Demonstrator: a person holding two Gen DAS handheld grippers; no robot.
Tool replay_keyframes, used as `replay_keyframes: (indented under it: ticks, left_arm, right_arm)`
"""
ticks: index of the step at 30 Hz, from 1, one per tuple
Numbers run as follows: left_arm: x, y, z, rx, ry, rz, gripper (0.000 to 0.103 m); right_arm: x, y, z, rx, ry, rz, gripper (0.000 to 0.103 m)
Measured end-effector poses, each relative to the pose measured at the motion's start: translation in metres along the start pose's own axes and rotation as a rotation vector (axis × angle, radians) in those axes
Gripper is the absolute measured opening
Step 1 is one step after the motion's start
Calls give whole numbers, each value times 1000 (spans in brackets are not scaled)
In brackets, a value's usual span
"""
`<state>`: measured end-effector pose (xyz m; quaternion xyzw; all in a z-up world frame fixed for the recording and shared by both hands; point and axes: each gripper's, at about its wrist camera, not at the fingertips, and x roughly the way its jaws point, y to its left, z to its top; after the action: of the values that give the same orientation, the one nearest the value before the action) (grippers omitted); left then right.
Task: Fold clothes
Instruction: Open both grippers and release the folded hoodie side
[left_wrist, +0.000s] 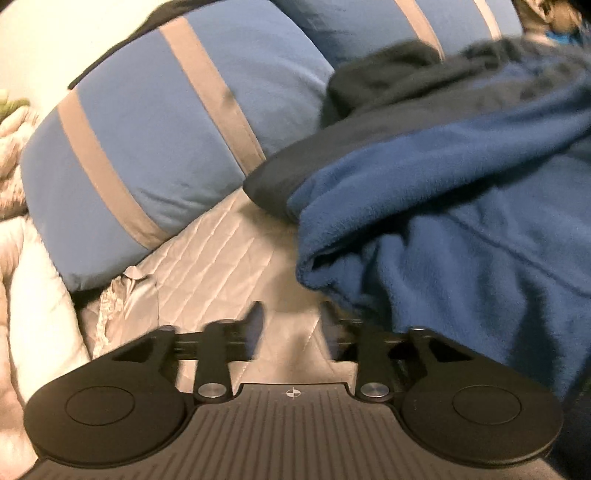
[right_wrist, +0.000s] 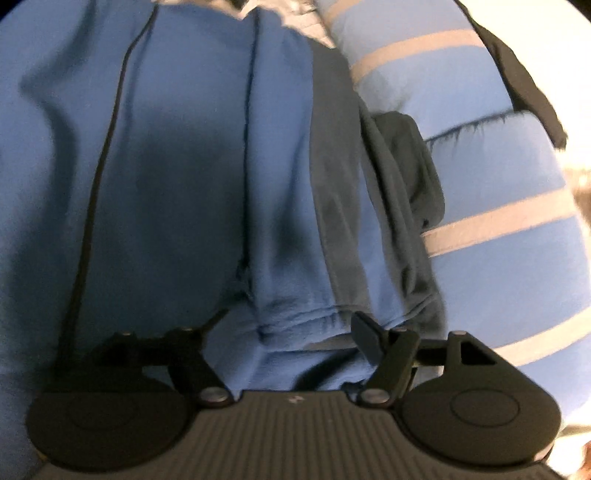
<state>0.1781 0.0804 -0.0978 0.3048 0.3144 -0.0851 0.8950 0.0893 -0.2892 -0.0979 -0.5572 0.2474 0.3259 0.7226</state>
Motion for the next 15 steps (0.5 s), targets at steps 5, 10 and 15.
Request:
replay_keyframes:
  ticks: [5, 10, 15]
  left_arm:
    - [-19, 16, 5, -117, -33, -34, 51]
    - [-28, 35, 9, -279, -75, -58, 59]
    - [-16, 53, 7, -500, -70, -124, 66]
  right_arm:
    - [31, 12, 3, -129, 24, -35, 58]
    - [42, 9, 3, -155, 49, 18, 49]
    - [56, 4, 4, -138, 78, 86, 28]
